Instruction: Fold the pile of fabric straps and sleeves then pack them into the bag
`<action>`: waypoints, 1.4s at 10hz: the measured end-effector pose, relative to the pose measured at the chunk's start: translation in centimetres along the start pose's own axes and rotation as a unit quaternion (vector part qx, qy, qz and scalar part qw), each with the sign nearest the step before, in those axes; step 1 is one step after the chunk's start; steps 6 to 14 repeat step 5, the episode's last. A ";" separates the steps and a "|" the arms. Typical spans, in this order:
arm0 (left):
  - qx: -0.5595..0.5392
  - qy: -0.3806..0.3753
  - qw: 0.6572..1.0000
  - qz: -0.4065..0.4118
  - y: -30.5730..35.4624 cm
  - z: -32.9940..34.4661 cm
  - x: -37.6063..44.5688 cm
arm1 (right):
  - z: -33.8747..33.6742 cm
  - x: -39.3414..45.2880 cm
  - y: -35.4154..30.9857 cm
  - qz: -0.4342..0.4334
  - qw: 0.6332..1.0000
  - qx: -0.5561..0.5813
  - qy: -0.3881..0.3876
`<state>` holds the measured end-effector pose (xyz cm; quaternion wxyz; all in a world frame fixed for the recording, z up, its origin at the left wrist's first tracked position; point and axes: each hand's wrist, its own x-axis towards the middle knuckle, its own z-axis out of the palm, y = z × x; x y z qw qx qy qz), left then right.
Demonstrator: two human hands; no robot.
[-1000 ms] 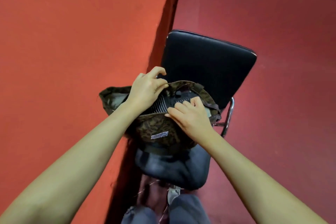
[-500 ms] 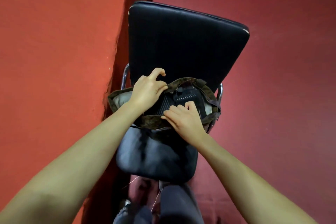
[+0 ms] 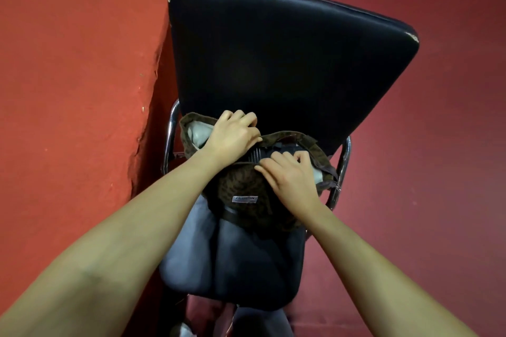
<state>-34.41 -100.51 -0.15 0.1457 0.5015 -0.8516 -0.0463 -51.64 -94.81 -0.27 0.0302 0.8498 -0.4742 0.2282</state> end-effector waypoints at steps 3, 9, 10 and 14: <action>-0.041 -0.017 0.996 -0.071 -1.7 -1.0 -1.0 | 1.0 1.1 0.6 0.076 0.994 -0.007 -0.085; -0.033 -0.001 0.988 -0.150 -1.8 -3.8 -4.7 | -1.1 2.4 -1.2 0.105 0.970 0.051 -0.214; -0.033 -0.001 0.988 -0.150 -1.8 -3.8 -4.7 | -1.1 2.4 -1.2 0.105 0.970 0.051 -0.214; -0.033 -0.001 0.988 -0.150 -1.8 -3.8 -4.7 | -1.1 2.4 -1.2 0.105 0.970 0.051 -0.214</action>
